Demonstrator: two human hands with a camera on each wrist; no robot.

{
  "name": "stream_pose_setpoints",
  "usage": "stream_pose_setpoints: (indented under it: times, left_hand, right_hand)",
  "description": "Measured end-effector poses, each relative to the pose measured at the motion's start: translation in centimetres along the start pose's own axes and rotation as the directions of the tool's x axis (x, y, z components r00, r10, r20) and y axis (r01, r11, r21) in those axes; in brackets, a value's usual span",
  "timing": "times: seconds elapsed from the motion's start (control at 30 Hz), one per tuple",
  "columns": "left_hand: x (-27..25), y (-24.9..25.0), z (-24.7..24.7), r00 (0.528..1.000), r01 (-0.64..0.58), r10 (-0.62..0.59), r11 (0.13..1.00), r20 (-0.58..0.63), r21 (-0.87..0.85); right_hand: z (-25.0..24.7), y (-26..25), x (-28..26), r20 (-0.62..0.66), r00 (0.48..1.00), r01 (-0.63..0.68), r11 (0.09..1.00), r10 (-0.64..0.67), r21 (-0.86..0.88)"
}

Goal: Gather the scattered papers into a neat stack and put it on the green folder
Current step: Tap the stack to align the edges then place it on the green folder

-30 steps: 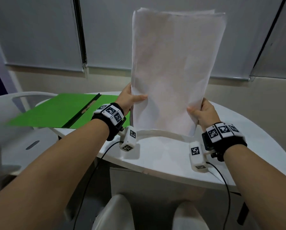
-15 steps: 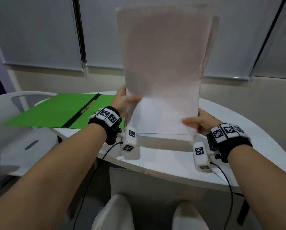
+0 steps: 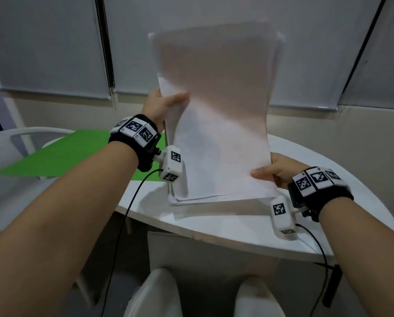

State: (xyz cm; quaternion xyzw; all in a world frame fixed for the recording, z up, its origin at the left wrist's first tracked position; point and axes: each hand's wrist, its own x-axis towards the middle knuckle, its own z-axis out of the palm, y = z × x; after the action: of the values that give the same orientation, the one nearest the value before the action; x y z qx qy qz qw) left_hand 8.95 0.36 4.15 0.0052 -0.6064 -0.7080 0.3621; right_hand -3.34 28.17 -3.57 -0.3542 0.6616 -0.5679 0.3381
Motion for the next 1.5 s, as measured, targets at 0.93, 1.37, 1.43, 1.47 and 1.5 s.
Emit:
stream_pose_setpoints:
  times: [0.93,1.37,1.43,1.47,1.5]
  left_hand:
    - [-2.0,-0.5,2.4,0.992,-0.122,0.120,0.991,0.040,0.059]
    - [-3.2,-2.7,3.0,0.995,-0.062,0.065,0.997,-0.076,0.044]
    - [-3.4,-2.6,2.8,0.997,-0.049,0.052,0.997,-0.057,0.054]
    - [-3.4,-2.3,2.8,0.997,-0.055,0.058,0.996,-0.048,0.067]
    - [-3.2,-1.9,2.8,0.997,-0.064,0.067,0.995,-0.038,0.082]
  right_hand:
    - [1.8,-5.2,1.2,-0.533,0.679,0.425,0.862,-0.505,-0.276]
    - [3.0,-5.6,1.5,-0.610,0.643,0.501,0.857,-0.463,-0.121]
    - [2.9,-5.2,1.4,-0.608,0.652,0.496,0.861,-0.452,-0.108]
    - [2.9,-5.2,1.3,-0.606,0.653,0.494,0.862,-0.454,-0.113]
    - [2.7,-5.2,1.3,-0.605,0.655,0.488,0.865,-0.453,-0.119]
